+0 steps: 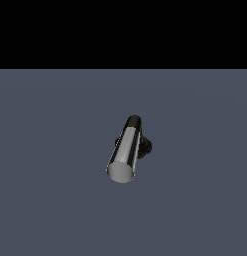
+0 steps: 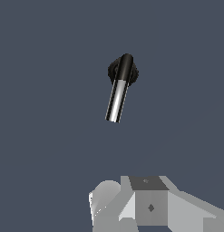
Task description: Turn on the faucet by rotating a designated handle.
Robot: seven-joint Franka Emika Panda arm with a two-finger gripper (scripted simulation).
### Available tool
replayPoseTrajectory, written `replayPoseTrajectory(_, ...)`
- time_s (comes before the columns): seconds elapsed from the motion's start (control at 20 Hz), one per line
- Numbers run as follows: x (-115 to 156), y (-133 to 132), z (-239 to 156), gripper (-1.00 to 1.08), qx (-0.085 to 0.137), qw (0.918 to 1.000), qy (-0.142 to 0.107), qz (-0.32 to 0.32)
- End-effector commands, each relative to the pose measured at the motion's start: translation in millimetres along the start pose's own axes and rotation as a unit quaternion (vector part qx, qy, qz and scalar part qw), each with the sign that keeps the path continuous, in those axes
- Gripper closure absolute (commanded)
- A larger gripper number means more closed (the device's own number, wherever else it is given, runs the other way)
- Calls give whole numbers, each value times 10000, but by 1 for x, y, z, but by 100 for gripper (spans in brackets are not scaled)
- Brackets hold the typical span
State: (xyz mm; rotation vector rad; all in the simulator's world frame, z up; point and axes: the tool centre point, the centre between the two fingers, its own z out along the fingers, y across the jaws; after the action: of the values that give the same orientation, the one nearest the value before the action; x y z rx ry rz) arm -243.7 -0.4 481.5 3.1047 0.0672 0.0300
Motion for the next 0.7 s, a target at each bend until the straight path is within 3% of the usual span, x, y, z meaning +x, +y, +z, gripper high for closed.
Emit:
replayPoseTrajectory(0.0, 0, 0, 0, 108, 0, 10000, 0, 0)
replayPoseTrajectory(0.65, 4, -7, 41, 108, 18, 10000, -12, 83)
